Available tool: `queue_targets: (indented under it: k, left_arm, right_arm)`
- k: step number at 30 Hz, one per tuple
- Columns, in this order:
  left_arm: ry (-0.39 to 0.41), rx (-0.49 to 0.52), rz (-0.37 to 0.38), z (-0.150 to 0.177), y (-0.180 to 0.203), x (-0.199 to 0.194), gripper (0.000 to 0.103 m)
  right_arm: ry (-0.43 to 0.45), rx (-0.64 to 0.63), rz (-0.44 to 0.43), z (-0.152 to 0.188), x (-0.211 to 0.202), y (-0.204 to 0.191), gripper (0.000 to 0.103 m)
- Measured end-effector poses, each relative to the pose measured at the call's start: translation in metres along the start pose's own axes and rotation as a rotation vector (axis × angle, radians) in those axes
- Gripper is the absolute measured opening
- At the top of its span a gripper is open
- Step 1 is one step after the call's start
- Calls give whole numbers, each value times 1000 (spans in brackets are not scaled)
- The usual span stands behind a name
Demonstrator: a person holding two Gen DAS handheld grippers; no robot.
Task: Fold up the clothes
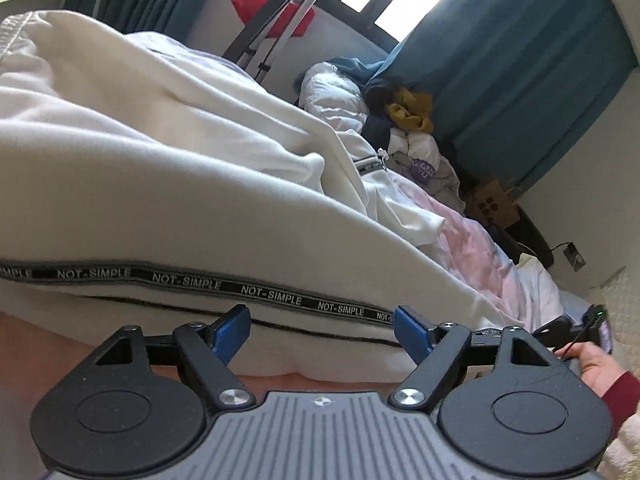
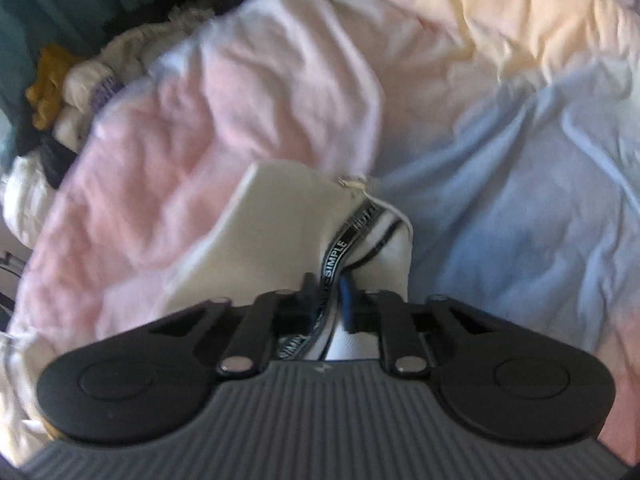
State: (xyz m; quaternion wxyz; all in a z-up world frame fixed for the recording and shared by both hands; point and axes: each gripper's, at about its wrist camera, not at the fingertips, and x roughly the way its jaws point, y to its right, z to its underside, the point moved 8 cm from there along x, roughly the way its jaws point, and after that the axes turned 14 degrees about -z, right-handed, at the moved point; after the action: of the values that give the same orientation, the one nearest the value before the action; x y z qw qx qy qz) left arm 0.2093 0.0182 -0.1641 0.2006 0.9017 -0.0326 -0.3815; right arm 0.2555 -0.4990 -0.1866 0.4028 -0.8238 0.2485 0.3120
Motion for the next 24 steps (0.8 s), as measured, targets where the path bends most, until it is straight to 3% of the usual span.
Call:
queue_targets:
  k: [4,9,14,16,24]
  left_arm:
    - [17,-34,7,-4,-3,-4,81]
    - [52,-85,26,-13,-9,-11,80]
    - [94,-131,53,-22,-17,-23,80]
    - [98,-153,64,-25,-21,-27,80]
    - [58,-251,75,-27,-51,-40,80]
  right_arm:
    - [68,-37,-138,-32,-34,-38,12]
    - [181,-121,-415,-65,-98,-99,11]
    - [405,-131,-594,-58,-159,-74,11]
    - [402,-34,-528,-38,-150,-26,11]
    - [222,474,-315,66,-103,155,11]
